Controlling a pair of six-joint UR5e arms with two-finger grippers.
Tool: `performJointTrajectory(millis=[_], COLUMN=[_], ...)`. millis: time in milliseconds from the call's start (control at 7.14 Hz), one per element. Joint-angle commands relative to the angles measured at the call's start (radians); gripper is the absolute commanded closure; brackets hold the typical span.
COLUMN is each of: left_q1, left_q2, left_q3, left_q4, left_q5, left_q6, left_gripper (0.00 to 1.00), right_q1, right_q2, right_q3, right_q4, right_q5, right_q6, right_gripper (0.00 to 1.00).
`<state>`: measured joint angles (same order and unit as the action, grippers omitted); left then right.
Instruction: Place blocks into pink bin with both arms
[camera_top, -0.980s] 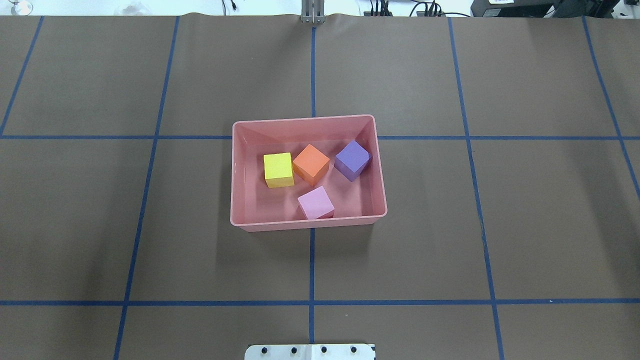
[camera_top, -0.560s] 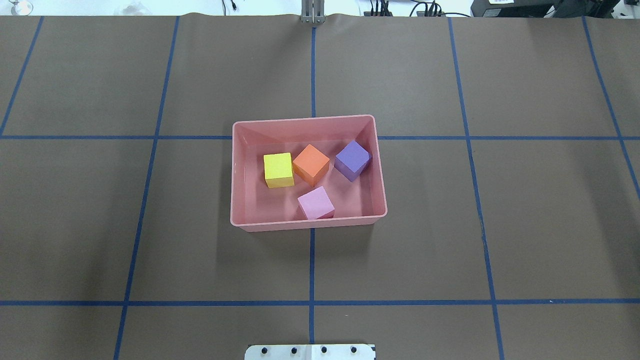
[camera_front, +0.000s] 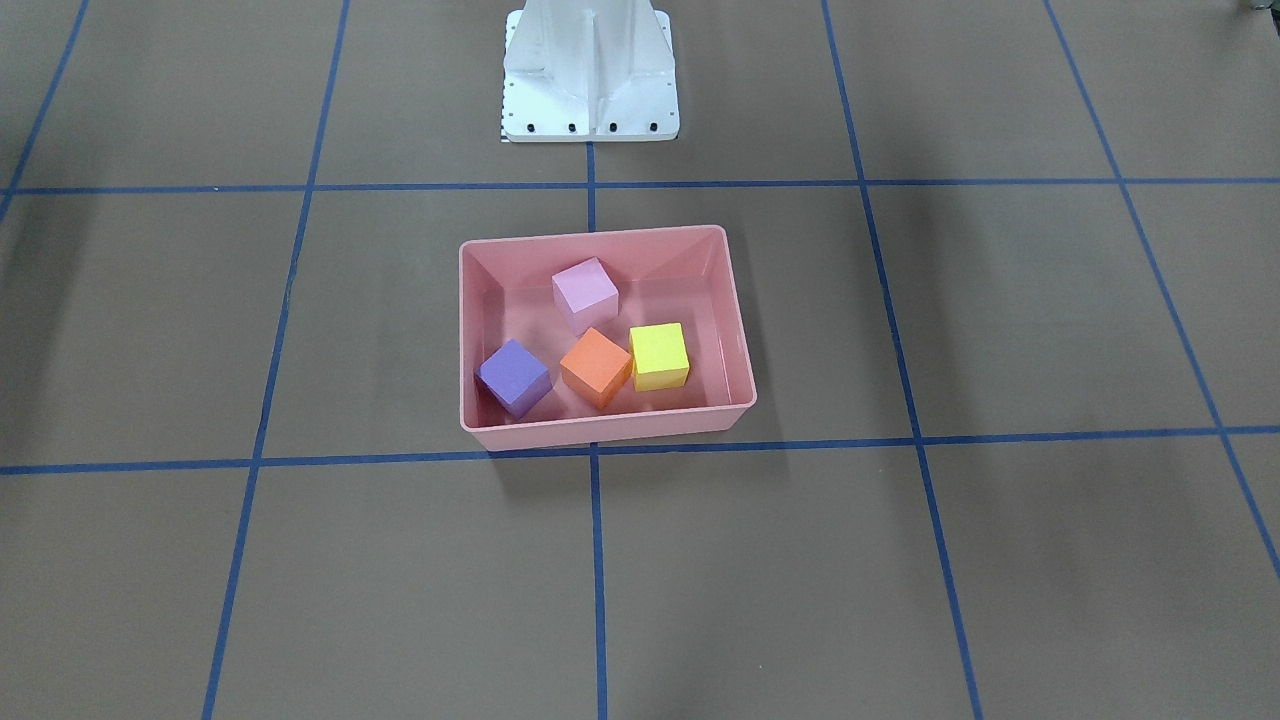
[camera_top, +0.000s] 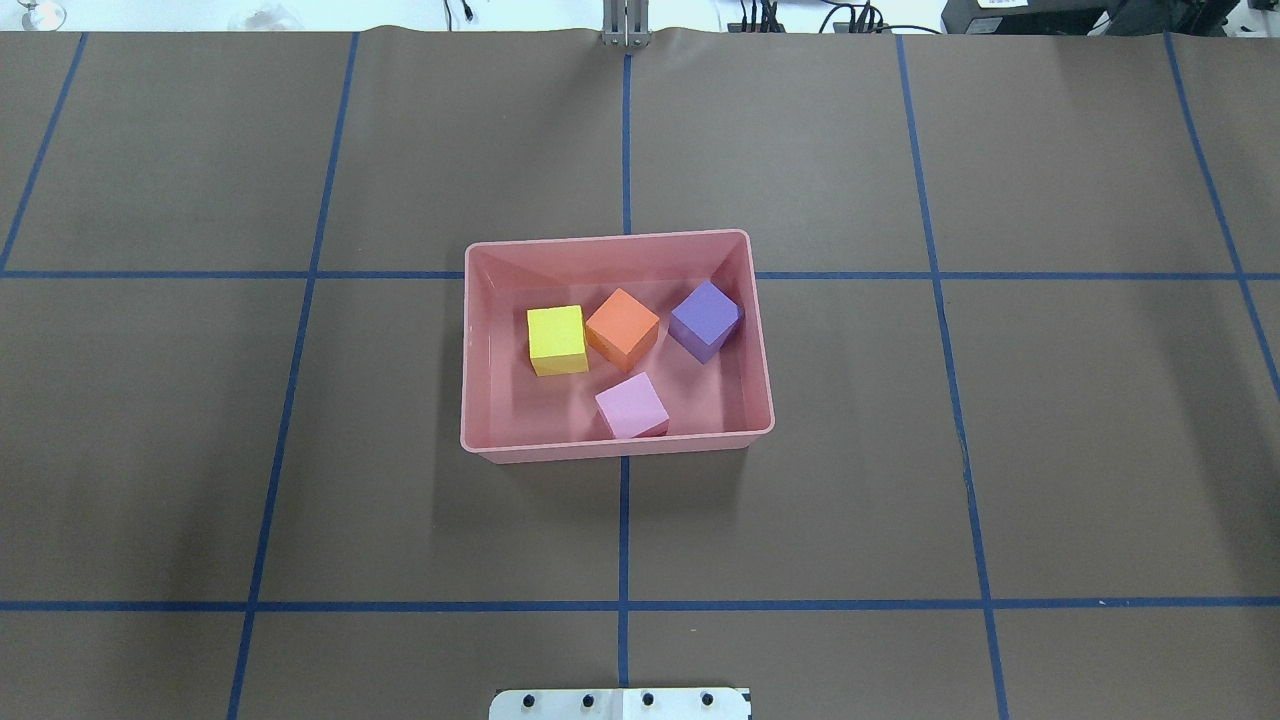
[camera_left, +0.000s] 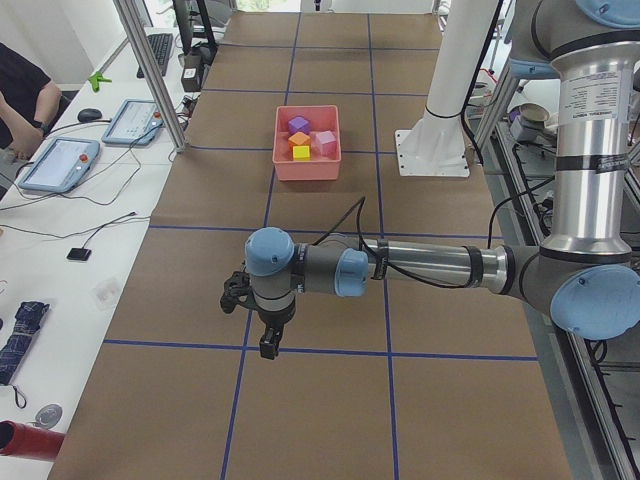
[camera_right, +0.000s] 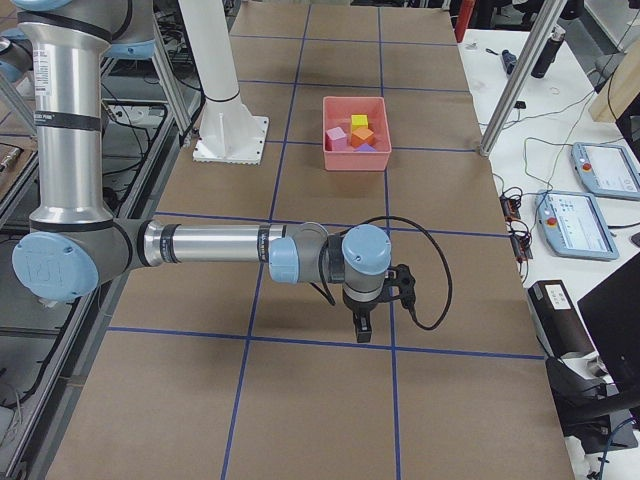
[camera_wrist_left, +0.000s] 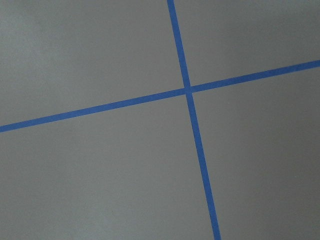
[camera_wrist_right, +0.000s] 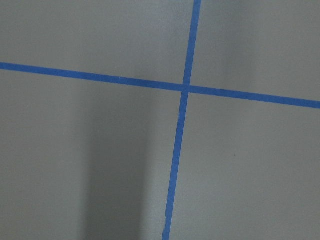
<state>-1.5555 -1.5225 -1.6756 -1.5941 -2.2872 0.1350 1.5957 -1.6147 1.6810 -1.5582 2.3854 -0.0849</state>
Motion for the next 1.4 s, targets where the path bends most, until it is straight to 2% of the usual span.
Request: performJointTrajectory(millis=[0,1260], left_q1=[0.0,0.002], left_q2=[-0.002,-0.005], left_q3=[0.002,-0.012], left_q4=[-0.001,-0.003], left_q5=[0.0,-0.008], left_q6=[0.0,0.0], left_gripper=[0.0,0.0], right_q1=[0.013,0.013], right_q2=[-0.005,-0.013], right_q3=[0.003,0.003], right_q4=[0.0,0.0], right_q5=[0.001,0.008], right_q6=[0.001,0.004], right_gripper=[0.0,0.0])
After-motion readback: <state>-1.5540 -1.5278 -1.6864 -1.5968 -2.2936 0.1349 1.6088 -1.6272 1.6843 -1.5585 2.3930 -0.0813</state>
